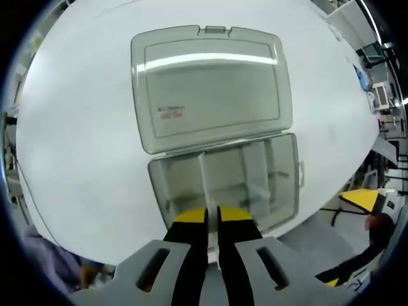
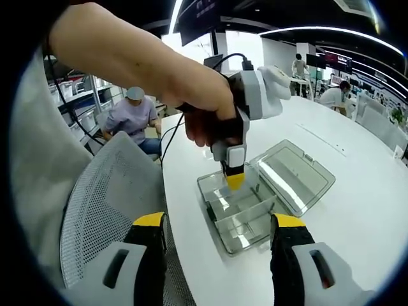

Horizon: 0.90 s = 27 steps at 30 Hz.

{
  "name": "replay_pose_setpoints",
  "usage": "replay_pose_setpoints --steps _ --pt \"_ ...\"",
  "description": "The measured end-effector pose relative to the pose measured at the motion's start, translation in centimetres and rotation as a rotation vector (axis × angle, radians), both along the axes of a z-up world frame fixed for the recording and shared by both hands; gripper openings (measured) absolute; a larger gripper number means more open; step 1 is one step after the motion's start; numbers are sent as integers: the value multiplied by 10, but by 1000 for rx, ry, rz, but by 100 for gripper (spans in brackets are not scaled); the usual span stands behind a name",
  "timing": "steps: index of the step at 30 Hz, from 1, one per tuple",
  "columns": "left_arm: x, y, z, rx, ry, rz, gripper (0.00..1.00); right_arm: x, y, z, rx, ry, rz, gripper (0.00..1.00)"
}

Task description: Insert the divider into the dual guide fixture by aligning both edges with the guide slots and pushing it downward to the bottom, including one-sided entry, uneven engagement, binding, and posture correction.

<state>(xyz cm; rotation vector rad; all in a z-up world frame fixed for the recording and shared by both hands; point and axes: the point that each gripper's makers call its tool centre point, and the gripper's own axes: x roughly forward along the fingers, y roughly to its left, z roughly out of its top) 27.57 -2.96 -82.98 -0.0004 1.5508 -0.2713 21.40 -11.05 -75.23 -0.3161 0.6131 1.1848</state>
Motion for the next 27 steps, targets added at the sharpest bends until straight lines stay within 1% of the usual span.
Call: replay_pose_setpoints --steps 10,27 --pt "0 -2 2 10 10 -14 1 0 -2 1 -2 -1 -3 63" --pt "-1 -3 -2 31 9 -48 1 0 -3 -1 0 4 -8 63"
